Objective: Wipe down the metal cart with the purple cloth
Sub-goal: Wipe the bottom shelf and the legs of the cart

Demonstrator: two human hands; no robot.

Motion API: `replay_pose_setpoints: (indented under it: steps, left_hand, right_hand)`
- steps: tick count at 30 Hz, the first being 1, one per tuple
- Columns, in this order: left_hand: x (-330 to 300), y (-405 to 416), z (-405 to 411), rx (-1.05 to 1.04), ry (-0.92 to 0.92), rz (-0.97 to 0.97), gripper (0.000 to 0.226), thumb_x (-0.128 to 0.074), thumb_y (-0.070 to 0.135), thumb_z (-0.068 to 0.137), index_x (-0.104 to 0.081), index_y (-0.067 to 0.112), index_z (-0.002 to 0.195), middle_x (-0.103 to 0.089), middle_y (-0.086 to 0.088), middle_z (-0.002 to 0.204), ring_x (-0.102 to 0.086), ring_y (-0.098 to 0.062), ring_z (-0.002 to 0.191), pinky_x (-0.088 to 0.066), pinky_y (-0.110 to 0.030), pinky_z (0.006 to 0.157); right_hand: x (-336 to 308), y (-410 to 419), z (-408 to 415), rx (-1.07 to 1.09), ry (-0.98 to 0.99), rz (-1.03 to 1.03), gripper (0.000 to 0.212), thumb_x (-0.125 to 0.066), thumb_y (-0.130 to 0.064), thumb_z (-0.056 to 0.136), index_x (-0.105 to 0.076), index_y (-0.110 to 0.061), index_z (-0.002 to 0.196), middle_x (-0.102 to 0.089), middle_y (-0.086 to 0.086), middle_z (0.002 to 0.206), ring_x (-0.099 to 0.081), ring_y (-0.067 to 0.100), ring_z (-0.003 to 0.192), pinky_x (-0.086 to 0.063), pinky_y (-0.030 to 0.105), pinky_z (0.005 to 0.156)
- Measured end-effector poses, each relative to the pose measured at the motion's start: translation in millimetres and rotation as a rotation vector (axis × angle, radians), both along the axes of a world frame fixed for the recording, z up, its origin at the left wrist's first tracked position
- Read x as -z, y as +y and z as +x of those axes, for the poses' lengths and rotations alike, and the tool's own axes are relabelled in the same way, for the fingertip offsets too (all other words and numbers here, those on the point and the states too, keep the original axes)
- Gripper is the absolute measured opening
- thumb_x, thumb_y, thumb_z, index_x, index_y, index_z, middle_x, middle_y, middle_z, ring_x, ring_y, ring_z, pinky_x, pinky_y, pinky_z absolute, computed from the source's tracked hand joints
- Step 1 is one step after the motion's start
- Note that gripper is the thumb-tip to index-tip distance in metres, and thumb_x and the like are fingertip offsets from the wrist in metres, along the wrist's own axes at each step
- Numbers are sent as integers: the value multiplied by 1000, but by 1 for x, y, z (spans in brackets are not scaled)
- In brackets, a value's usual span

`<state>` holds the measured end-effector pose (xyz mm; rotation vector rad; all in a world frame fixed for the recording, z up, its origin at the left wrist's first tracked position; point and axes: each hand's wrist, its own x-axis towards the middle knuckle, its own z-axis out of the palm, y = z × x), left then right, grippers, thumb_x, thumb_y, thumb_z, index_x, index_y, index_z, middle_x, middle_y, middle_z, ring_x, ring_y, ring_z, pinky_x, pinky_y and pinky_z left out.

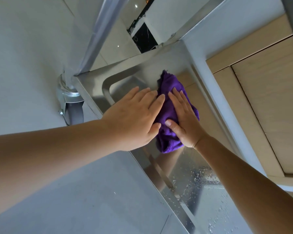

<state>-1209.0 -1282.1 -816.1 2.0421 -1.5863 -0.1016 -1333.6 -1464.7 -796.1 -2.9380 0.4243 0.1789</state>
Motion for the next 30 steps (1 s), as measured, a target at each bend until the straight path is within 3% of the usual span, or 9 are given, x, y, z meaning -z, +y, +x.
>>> replay_pose_setpoints:
  steps: [3,8,13,17,21,25,30]
  left_hand:
    - [-1,2,2,37,-27,-33,57,-35,39,80,-63,1,112,-65,-18,109,-60,-35,107,-44,-47,96]
    - [3,12,5,328,-155,-187,49,-42,45,82,-67,9,103,-65,-6,104,-55,-26,114,-19,-44,108]
    - [2,12,7,385,-141,-87,69,-36,67,77,-64,19,118,-62,-5,121,-52,-24,123,-15,-43,105]
    - [5,8,7,342,-102,-31,84,-19,75,75,-36,27,142,-32,-1,151,-21,-17,142,5,-33,112]
    - [1,10,7,315,-69,-71,75,-35,72,75,-67,16,115,-66,-8,117,-58,-24,116,-18,-40,105]
    - [8,8,6,293,-111,-106,79,-34,74,75,-68,14,113,-67,-8,114,-60,-25,114,-19,-40,103]
    - [6,10,5,342,-119,-134,89,-31,81,72,-67,12,114,-67,-9,114,-58,-26,115,-20,-42,103]
  right_hand:
    - [-1,-14,6,119,-16,4,78,-19,-78,82,-5,-33,144,-7,-6,154,-2,23,146,-8,46,118]
    - [1,-32,19,385,-37,-28,75,-31,-64,87,-9,-29,150,-8,1,159,-3,23,146,-8,45,118]
    - [8,-52,27,583,-113,-70,64,-35,-51,96,-14,-24,150,-16,4,157,-14,30,143,-13,48,116]
    - [8,-60,29,730,-108,-55,64,-32,-55,96,-11,-28,150,-16,2,157,-14,31,143,-13,50,116]
    - [9,-63,29,839,-117,-75,67,-29,-61,93,-11,-30,150,-18,2,157,-15,33,143,-14,52,115]
    - [11,-71,27,940,-106,-80,69,-26,-64,92,-12,-29,150,-18,4,156,-13,36,142,-14,53,115]
    - [7,-73,32,1290,-113,-25,70,-22,-65,92,-8,-28,150,-10,5,158,-6,41,142,-10,58,113]
